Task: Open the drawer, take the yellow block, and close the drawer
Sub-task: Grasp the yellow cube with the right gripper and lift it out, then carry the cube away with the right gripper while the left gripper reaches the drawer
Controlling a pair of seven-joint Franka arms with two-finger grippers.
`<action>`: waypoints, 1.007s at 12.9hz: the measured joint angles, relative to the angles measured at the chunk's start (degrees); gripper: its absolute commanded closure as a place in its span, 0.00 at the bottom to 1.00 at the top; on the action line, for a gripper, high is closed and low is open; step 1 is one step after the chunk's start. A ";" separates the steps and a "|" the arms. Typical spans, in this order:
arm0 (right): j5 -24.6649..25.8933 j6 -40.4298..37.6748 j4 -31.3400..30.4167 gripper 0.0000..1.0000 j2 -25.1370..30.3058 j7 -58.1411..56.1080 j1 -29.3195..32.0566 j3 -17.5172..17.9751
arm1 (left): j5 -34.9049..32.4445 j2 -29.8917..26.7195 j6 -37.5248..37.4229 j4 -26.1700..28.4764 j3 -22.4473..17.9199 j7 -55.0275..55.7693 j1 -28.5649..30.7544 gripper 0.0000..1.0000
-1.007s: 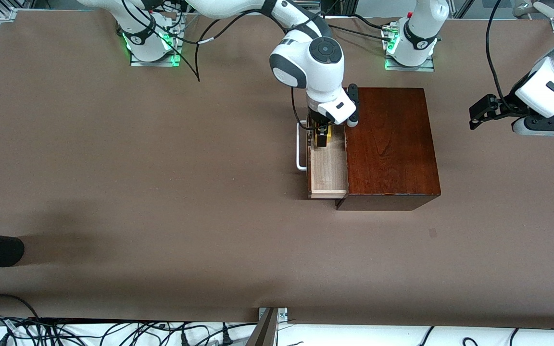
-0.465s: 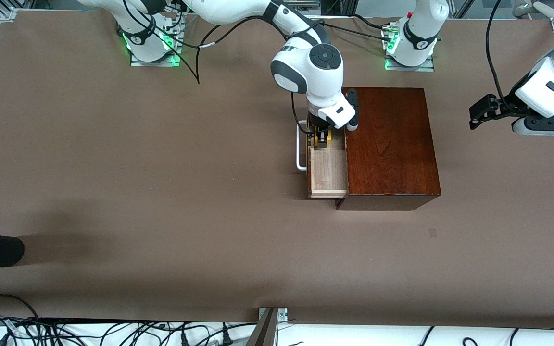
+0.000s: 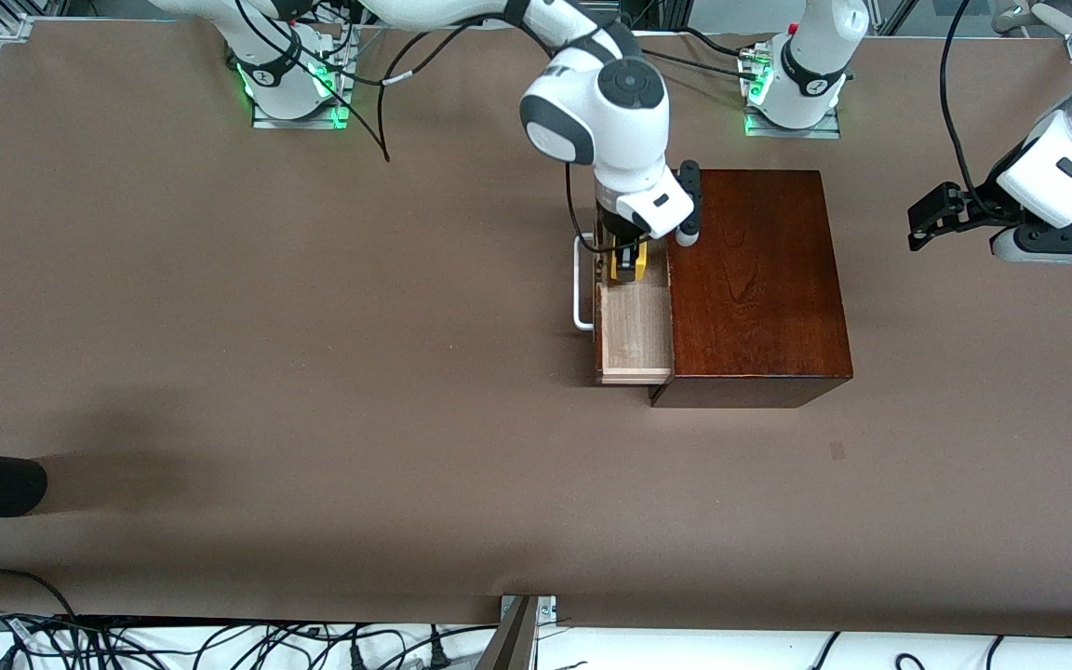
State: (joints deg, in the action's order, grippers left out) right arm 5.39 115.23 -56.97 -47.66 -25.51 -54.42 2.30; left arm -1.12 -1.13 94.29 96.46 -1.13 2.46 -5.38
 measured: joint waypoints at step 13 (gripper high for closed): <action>-4.40 -16.18 1.69 1.00 16.89 0.63 22.67 -2.59 | 1.97 2.31 -9.18 -6.09 8.71 -0.63 -1.25 0.00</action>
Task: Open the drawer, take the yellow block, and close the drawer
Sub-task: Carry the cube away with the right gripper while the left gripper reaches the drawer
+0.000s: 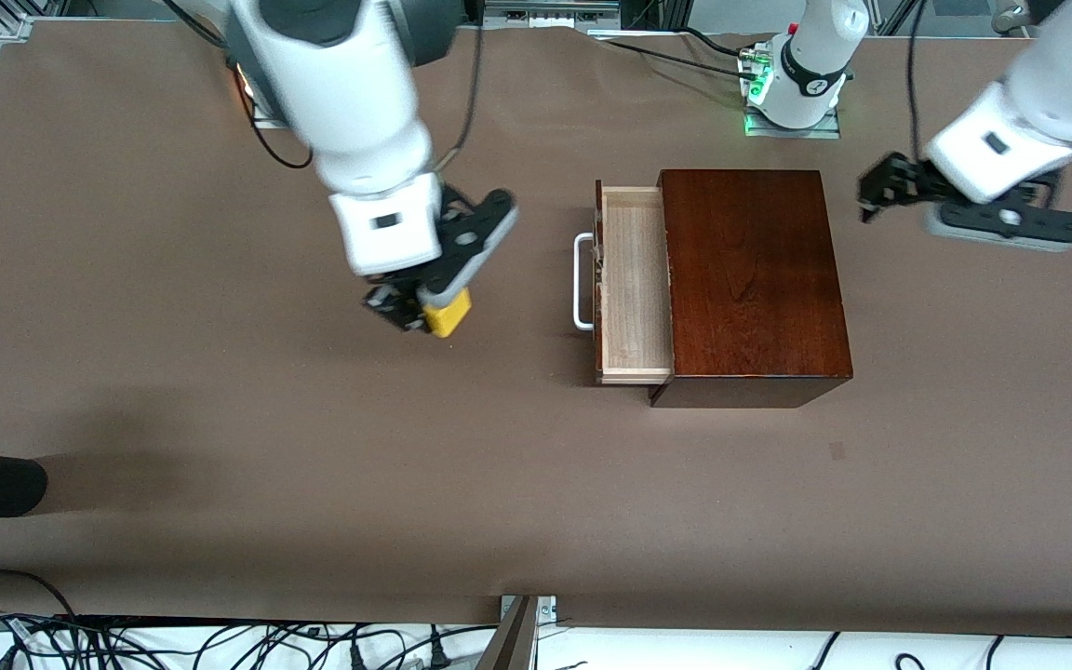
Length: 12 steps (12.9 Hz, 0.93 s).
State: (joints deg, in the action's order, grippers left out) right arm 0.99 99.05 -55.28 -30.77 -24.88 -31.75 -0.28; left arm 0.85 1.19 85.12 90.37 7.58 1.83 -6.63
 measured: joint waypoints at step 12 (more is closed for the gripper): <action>-6.16 7.51 -36.29 1.00 15.94 5.12 17.37 -6.15 | 14.84 26.69 11.18 -16.74 14.00 -0.09 -17.26 0.00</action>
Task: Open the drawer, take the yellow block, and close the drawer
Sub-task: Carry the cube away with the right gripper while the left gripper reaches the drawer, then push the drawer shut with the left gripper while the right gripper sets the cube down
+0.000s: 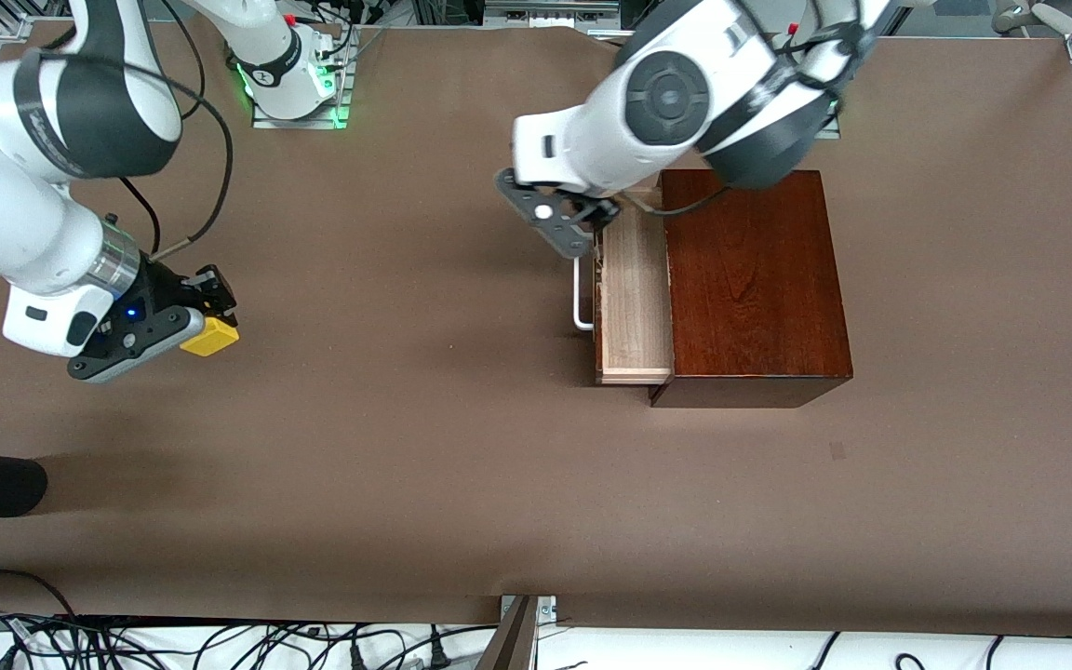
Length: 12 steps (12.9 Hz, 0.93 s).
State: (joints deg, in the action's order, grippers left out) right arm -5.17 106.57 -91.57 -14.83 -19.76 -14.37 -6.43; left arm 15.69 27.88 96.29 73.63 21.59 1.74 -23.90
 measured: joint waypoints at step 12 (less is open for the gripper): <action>0.39 43.51 -34.61 1.00 -2.89 11.25 -0.10 -0.09 | -25.54 16.81 17.68 0.00 -0.26 -33.10 -6.16 0.00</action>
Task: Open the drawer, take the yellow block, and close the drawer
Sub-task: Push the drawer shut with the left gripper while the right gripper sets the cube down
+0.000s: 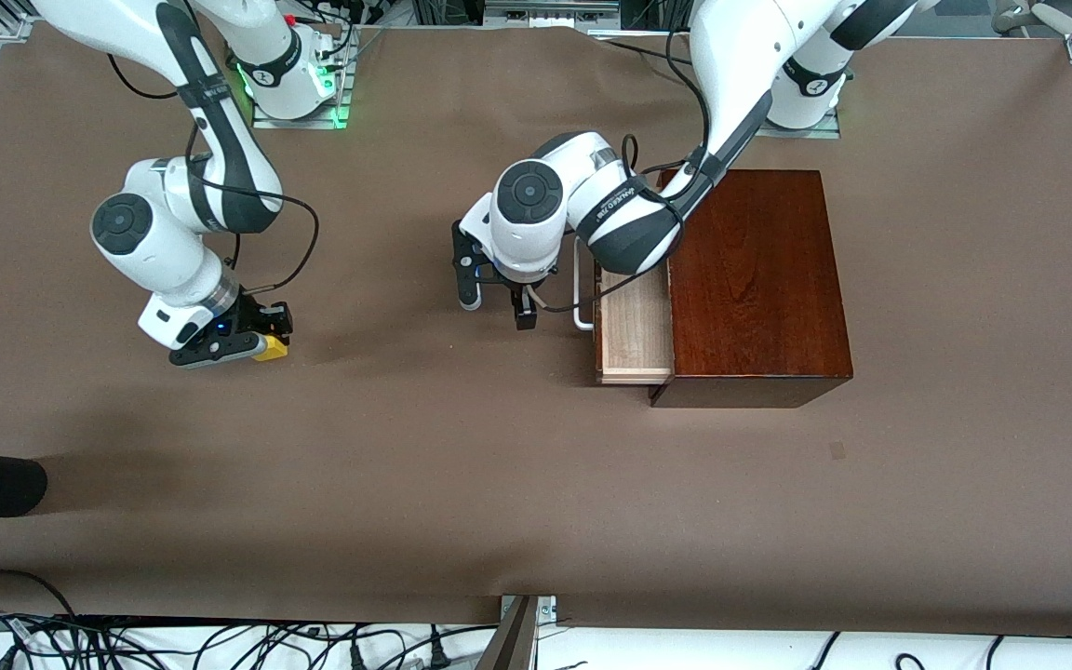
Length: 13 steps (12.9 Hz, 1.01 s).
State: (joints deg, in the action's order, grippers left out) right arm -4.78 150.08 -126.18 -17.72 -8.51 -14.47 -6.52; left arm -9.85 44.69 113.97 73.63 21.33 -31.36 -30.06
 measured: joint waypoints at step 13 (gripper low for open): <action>0.00 9.28 -2.37 0.00 -7.32 2.10 -0.01 0.04 | -5.80 -1.61 -20.13 0.32 -0.35 -25.60 8.12 0.00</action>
State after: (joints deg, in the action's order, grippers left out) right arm -4.79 159.36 -128.54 -25.05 -6.41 -14.48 -6.48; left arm -15.64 43.08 93.84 73.96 20.97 -56.96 -21.93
